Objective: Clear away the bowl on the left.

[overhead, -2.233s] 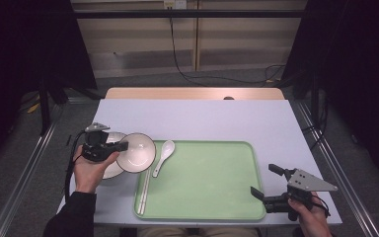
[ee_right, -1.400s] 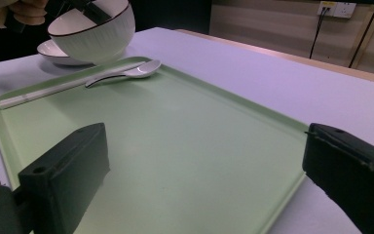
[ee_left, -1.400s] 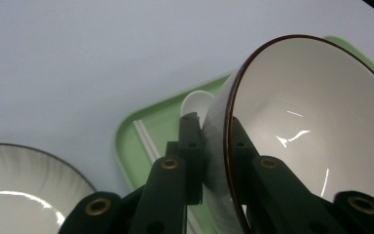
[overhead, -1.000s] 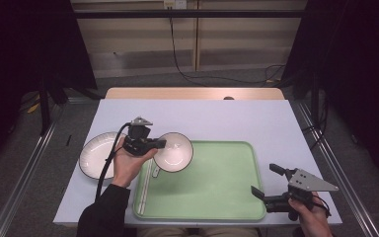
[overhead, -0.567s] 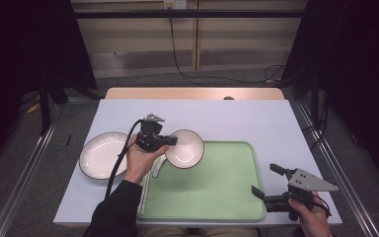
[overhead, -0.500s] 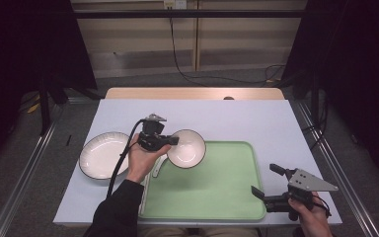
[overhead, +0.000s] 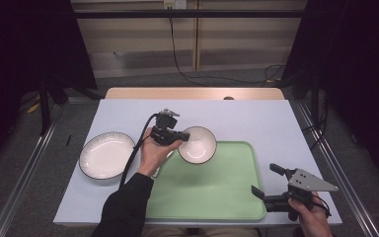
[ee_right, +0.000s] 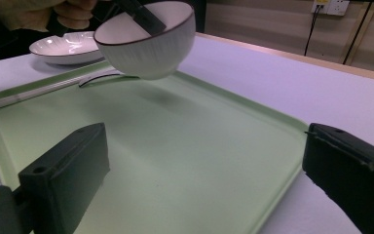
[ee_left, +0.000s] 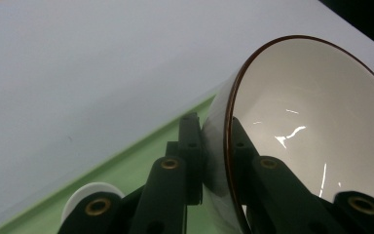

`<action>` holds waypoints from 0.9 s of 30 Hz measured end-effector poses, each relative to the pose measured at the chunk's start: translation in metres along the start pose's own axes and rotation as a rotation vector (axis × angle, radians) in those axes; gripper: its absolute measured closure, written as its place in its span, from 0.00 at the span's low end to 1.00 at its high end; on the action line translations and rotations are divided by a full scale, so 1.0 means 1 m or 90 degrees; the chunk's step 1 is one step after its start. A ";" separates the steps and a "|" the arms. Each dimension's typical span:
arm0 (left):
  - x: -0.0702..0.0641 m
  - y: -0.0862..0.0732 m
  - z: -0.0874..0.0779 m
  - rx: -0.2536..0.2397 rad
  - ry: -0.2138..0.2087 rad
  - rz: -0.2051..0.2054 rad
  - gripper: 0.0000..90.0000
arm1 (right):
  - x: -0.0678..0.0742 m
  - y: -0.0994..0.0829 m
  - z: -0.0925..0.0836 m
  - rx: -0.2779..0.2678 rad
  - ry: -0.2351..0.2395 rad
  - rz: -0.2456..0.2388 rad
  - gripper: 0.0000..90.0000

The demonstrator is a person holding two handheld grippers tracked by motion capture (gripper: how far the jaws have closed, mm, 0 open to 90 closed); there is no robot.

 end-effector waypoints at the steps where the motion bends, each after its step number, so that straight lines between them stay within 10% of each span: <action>1: 0.000 0.001 0.003 0.005 0.008 -0.002 0.91 | 0.000 0.000 0.000 0.000 0.001 0.002 0.03; 27: -0.038 0.022 0.061 0.033 -0.035 0.009 0.91 | -0.001 -0.001 -0.001 0.003 0.001 0.002 0.03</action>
Point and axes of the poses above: each handheld gripper's, and its own axes: z roughly forward along the jaws, y roughly out of its top, x roughly to its left, the point moved 2 cm from there along z, roughly forward along the jaws, and after that the axes turned 5 degrees about x, right-handed, at the moved point
